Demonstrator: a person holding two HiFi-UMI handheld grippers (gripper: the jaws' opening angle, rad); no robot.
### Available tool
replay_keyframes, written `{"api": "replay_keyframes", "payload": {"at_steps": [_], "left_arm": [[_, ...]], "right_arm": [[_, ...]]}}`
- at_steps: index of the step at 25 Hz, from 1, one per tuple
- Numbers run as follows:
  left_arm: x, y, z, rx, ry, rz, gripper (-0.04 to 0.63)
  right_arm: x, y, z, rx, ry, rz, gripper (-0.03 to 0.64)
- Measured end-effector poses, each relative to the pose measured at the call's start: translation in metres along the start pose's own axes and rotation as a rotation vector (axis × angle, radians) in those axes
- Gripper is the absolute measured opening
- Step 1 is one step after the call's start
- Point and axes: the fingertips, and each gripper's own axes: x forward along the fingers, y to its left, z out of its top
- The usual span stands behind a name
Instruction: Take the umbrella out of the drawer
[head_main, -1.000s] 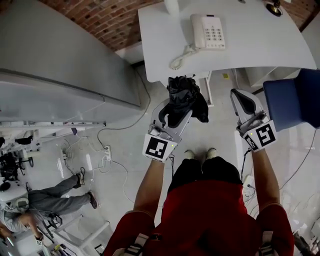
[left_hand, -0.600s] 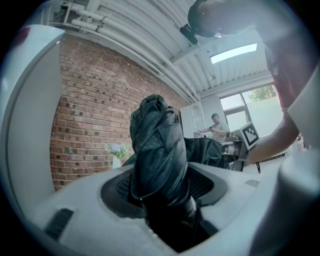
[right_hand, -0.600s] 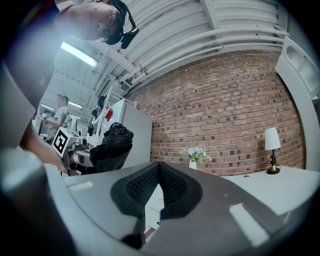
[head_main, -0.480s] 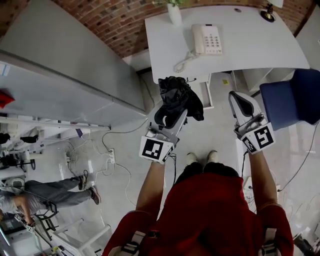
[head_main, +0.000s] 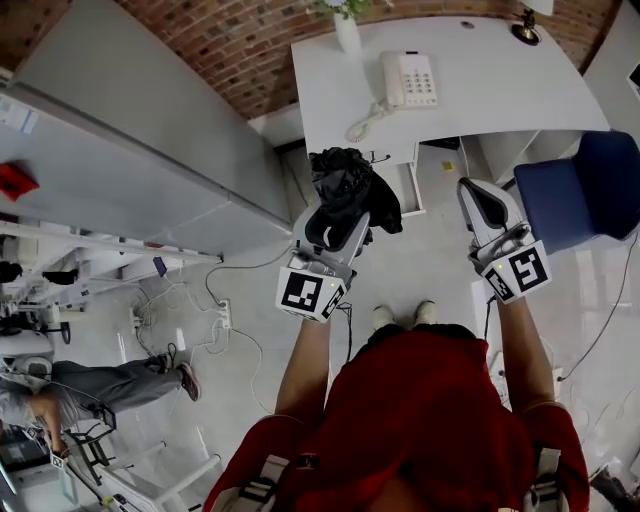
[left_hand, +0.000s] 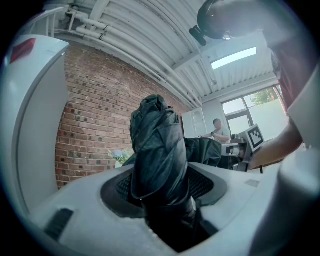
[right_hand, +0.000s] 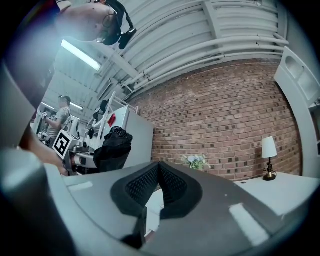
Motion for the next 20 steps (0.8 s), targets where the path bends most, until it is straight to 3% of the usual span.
{"api": "replay_keyframes", "payload": {"at_steps": [20], "left_arm": [[-0.002, -0.001, -0.0012, -0.025, -0.013, -0.009, 0.247]], "right_arm": [[-0.0089, 0.0033, -0.0016, -0.015, 0.024, -0.023, 0.012]]}}
